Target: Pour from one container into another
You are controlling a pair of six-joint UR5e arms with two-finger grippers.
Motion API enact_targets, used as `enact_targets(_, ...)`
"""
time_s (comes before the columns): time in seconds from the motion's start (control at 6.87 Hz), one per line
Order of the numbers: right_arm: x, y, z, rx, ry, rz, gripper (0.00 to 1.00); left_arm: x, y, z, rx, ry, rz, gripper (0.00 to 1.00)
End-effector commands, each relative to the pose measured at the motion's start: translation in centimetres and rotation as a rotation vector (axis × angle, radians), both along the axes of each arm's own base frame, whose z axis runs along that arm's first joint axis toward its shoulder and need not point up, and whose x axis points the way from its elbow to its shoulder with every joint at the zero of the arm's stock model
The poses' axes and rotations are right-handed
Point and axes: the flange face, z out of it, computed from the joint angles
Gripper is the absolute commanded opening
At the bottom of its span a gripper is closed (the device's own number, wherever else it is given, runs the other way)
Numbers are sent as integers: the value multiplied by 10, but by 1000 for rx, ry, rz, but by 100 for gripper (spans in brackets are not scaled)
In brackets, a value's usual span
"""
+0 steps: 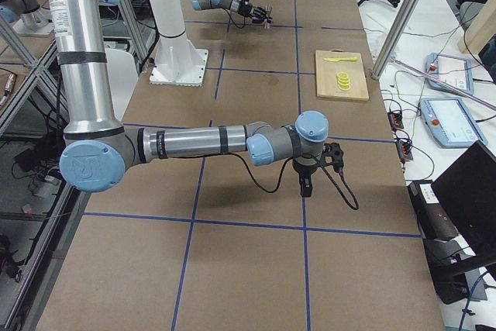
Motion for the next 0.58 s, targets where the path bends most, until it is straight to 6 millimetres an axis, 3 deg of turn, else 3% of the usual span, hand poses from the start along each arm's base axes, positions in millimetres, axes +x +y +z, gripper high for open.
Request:
enact_targets(0.0, -42, 2, -30, 102, -59, 12, 100, 21, 0, -29, 26, -9, 10, 0)
enact_targets(0.15, -71, 5, -44, 142, -92, 68, 100, 25, 0, -35, 43, -41, 14, 0)
enact_targets(0.44, -115, 33, -66, 170, -182, 105, 100, 30, 0, -50, 51, -24, 16, 0)
